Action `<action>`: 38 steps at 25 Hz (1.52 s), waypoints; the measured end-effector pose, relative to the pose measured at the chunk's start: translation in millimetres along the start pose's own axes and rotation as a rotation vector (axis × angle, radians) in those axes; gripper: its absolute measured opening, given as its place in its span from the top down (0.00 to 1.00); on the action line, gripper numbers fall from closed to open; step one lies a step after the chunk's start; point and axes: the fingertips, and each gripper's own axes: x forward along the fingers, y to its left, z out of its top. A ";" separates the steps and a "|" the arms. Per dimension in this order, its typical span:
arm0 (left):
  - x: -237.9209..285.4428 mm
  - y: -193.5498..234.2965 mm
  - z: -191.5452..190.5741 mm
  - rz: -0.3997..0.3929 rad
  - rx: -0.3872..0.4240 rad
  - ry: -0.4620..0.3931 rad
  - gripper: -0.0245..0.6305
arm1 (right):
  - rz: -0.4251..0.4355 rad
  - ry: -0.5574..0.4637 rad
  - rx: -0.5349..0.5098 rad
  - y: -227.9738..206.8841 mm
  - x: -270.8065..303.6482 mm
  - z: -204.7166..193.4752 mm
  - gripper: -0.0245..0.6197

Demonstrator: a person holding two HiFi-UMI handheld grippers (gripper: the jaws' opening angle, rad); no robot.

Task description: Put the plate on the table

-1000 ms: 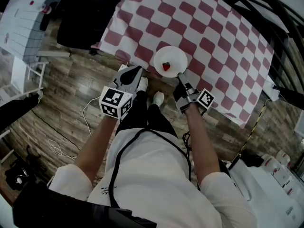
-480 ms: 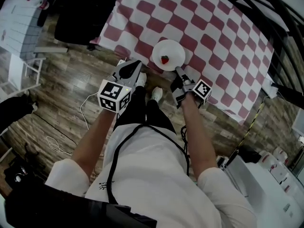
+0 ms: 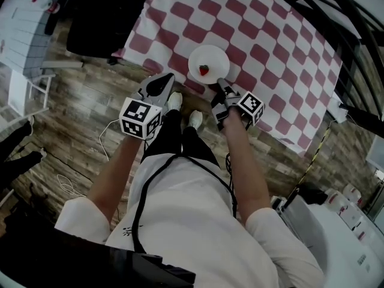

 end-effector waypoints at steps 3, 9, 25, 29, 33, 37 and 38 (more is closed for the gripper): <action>1.4 3.2 4.5 -0.001 0.005 0.002 0.95 | -0.034 0.004 -0.016 0.0 2.0 2.0 0.93; 5.5 3.2 16.1 0.000 0.016 -0.009 0.95 | -0.077 0.011 -0.022 -0.9 2.3 3.4 0.93; 15.1 -0.4 22.2 -0.002 0.026 -0.004 0.95 | -0.092 0.033 -0.036 -4.4 10.5 5.9 0.83; 14.5 -1.9 28.3 0.001 0.037 -0.008 0.95 | -0.065 0.055 -0.071 4.6 13.1 5.7 0.73; 11.4 -6.2 36.0 0.007 0.043 -0.016 0.95 | -0.063 0.095 -0.095 6.6 9.2 2.6 0.68; 9.2 -13.2 46.6 0.010 0.051 -0.031 0.95 | -0.044 0.113 -0.112 10.5 -1.2 3.1 0.70; 8.4 -15.0 48.9 0.012 0.052 -0.035 0.95 | -0.033 0.119 -0.115 12.3 -4.5 2.8 0.70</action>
